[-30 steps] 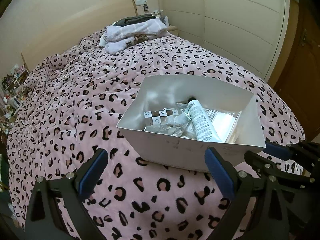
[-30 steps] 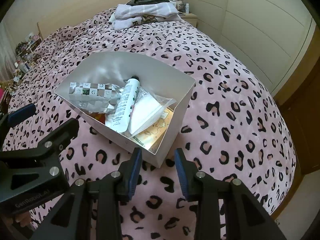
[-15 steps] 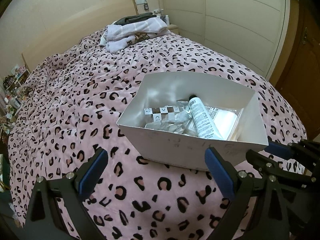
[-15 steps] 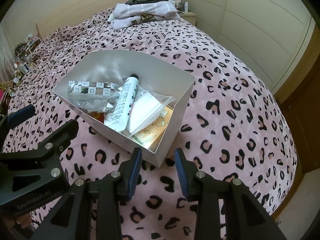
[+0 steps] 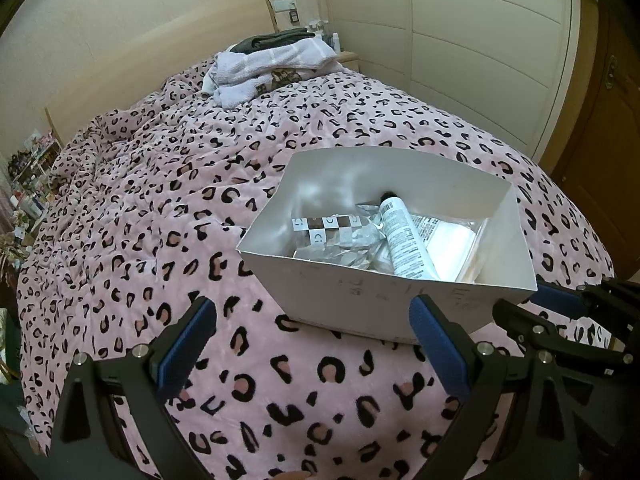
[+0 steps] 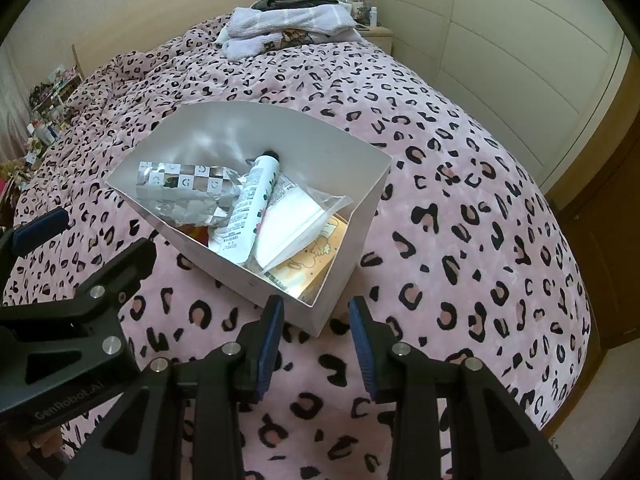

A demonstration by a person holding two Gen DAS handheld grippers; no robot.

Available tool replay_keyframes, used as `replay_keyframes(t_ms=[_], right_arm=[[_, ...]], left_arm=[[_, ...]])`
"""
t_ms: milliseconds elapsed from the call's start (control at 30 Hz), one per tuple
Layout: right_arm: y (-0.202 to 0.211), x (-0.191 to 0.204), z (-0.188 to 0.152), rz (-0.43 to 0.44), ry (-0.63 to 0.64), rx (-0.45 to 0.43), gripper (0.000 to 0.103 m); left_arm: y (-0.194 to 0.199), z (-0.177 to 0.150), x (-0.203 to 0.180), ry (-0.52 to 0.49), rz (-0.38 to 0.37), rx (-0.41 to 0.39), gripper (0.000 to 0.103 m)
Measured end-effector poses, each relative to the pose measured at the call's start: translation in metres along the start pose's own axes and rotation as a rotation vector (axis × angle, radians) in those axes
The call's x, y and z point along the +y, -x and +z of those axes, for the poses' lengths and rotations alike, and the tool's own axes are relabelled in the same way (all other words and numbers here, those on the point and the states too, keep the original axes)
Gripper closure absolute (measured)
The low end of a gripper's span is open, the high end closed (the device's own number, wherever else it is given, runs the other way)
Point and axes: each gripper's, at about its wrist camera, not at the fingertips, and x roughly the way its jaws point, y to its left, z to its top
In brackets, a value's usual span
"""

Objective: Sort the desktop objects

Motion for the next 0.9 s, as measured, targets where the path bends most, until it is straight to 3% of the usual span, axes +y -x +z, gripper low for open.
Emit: replay_keyframes(t_ms=[900], right_arm=[[0.0008,0.0005,0.0001,-0.013,0.011,-0.004,0.068]], left_arm=[[0.0022,-0.0012,-0.0018,-0.008,0.010,-0.009,0.005]])
